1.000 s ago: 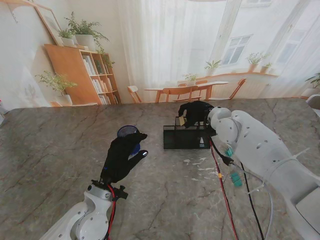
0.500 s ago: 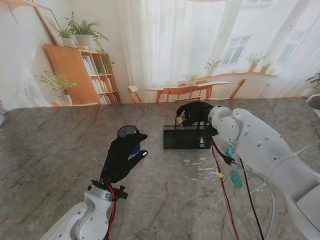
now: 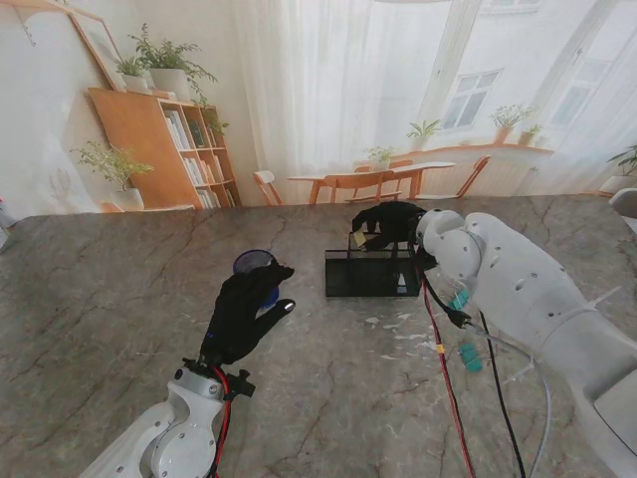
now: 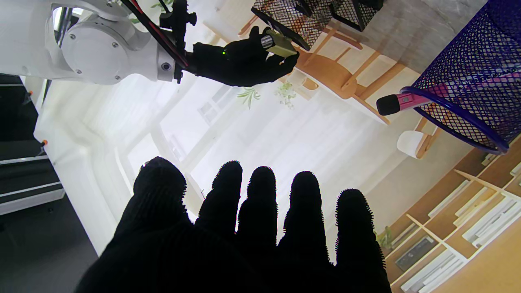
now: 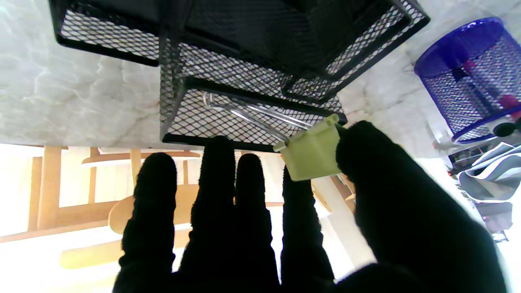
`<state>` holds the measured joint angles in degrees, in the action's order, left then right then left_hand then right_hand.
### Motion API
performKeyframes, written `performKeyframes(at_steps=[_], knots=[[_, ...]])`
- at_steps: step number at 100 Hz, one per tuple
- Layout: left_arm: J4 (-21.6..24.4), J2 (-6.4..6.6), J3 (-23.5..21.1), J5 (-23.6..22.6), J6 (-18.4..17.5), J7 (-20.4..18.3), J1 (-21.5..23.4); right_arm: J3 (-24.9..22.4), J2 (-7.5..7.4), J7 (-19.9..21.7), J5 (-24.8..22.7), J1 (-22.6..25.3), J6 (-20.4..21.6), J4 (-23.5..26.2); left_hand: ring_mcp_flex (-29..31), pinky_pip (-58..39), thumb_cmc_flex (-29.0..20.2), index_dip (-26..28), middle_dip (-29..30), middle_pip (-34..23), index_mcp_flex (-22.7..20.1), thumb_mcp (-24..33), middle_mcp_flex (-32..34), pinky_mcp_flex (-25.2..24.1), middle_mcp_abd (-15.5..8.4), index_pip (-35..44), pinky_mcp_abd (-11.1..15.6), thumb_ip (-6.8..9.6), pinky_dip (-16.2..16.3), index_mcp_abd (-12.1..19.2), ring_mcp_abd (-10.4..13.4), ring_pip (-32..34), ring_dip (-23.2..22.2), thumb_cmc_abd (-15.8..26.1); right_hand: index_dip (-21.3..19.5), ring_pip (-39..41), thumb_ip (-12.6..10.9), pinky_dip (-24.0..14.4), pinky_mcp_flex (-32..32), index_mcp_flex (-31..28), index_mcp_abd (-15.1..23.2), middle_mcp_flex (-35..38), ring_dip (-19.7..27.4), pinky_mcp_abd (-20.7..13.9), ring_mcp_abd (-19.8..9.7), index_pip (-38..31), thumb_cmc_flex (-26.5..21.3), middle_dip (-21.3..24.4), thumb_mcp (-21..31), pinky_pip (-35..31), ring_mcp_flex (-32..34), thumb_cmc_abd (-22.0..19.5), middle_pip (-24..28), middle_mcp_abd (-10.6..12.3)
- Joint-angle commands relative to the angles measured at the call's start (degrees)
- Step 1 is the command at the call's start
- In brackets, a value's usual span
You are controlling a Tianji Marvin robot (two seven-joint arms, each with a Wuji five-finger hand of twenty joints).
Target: Organize desk stationery
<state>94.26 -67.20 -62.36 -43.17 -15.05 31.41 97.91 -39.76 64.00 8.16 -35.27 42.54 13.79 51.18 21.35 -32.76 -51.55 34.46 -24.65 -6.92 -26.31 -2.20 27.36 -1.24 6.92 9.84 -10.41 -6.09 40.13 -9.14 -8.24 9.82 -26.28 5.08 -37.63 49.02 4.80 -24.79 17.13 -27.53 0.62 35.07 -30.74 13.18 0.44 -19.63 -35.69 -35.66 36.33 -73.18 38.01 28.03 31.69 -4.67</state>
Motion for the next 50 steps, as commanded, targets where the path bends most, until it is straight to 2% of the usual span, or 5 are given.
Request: performKeyframes(at_steps=[1,50], knots=[[-0.2,-0.17,0.2,0.3,-0.3,0.0,0.1,-0.3,-0.35,0.8,-0.2,-0.3,0.6,0.4,1.2,1.4,-0.6,0.6,-0.3,0.1,-0.9,-0.9,0.6,-0.3,-1.1,0.5,-0.4,2.22,-0.6,1.3,1.1,0.5,-0.4,3.5,-2.1,0.9,-2.6,-1.1,-1.1,1.1,0.9,-2.3,-1.1,2.2,0.3,-0.5,0.6,0.8,1.8,0.2,-1.3,-2.2,-1.4,-0.6],[-0.5,-0.2,0.6,0.4,-0.7,0.0,-0.2,-1.3,-1.19,2.1,-2.1,0.5,0.2,2.2,1.2,1.5,-0.6,0.7,-0.3,0.1,-1.1,-0.8,0.7,-0.3,-1.3,0.6,-0.5,2.19,-0.6,1.4,1.1,0.4,-0.3,3.6,-2.0,2.6,-2.6,-1.6,-4.6,10.5,-0.9,-13.2,-2.4,2.7,1.5,5.2,0.2,1.9,2.6,0.5,-7.1,-1.1,-5.9,-2.9]])
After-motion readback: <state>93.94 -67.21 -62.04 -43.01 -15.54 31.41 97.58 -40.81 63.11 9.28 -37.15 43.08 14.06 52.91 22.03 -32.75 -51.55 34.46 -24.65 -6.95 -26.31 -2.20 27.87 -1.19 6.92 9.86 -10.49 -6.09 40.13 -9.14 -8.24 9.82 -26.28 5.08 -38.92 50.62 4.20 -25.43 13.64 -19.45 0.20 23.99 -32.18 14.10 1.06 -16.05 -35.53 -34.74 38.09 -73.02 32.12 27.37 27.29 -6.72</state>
